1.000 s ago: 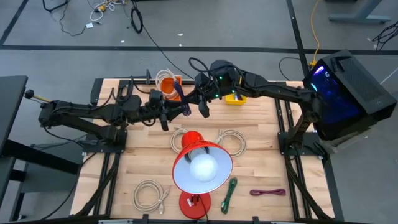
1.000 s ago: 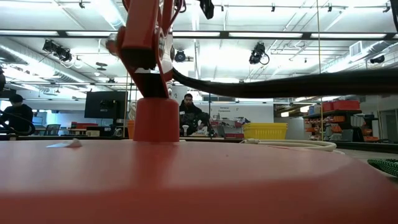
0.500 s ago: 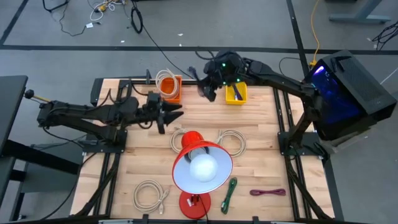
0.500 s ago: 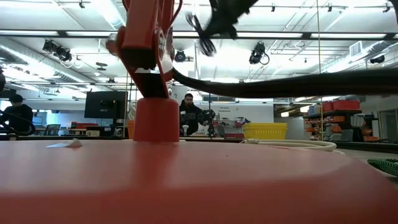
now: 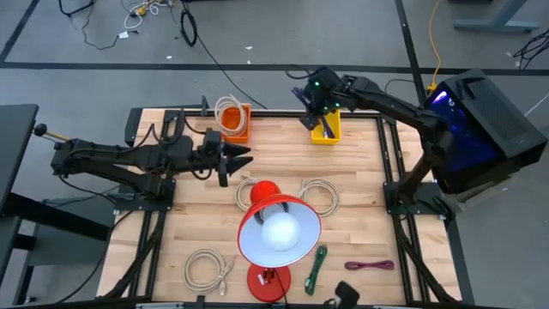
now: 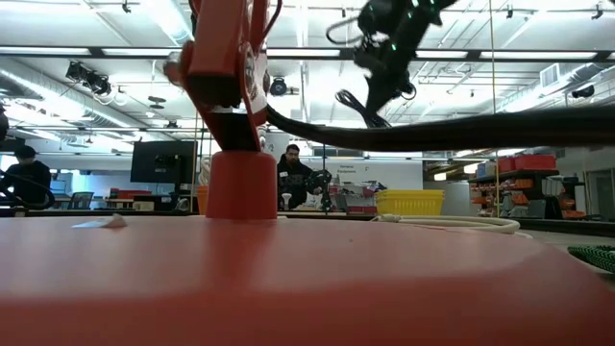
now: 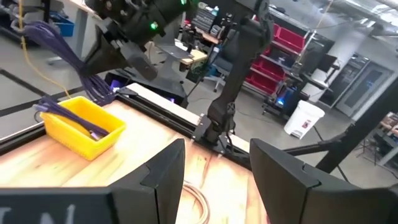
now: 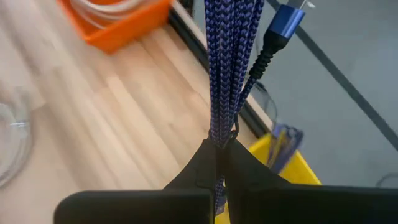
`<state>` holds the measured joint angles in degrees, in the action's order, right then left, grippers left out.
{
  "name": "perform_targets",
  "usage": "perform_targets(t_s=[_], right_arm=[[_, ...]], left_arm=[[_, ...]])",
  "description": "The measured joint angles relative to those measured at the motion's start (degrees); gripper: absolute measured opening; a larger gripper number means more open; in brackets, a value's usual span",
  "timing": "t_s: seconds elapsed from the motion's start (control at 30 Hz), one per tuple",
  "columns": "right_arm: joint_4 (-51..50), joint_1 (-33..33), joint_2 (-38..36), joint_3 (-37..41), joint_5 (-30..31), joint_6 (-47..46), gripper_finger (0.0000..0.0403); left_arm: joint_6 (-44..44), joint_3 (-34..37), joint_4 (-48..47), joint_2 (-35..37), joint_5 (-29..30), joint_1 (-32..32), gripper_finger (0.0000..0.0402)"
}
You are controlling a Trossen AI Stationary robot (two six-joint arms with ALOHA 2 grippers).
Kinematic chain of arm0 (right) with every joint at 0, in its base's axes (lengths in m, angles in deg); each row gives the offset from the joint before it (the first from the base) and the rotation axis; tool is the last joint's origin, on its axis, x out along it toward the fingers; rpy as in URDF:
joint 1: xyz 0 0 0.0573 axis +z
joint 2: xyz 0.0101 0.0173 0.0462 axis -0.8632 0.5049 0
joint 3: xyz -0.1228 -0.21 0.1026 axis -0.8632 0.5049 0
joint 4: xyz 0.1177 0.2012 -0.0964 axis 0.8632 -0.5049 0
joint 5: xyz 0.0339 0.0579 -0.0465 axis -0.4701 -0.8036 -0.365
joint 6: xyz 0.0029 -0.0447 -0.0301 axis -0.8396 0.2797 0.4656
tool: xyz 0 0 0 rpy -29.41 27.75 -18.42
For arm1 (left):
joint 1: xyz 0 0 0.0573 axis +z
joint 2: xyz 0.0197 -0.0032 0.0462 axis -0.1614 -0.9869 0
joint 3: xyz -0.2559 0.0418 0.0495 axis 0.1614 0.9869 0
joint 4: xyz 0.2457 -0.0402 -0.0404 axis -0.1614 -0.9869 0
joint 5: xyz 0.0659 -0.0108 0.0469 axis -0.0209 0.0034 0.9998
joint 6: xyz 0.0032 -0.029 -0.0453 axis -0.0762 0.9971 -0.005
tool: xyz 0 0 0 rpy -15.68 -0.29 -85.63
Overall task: Pick & Place USB Port
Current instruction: Put the blue USB cable into the yellow bin
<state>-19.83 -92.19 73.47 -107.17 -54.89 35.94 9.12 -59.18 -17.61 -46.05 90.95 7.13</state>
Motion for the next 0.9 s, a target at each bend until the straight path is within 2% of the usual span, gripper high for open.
perform_targets(t_s=[0.2, 0.4, 0.73, 0.9], right_arm=[[10.35, -5.95, -5.59, 13.76, -5.45, -2.35, 0.0004], [12.24, -10.95, -9.75, 23.0, -5.7, -2.43, 0.0004], [22.78, -12.49, -11.17, 32.66, -7.54, -5.5, 0.0004], [22.89, -13.16, -11.17, 34.41, -6.66, -5.29, 0.0004]], left_arm=[[0.41, 0.0, -1.29, -0.02, -0.02, 0.0, 0.0186], [0.36, 0.01, -1.29, -0.02, 0.9, 0.02, 0.0186], [0.36, 0.02, -1.28, -0.02, 2.28, 0.11, 0.0186], [0.38, 0.02, -1.27, -0.07, 2.28, 0.07, 0.0186]])
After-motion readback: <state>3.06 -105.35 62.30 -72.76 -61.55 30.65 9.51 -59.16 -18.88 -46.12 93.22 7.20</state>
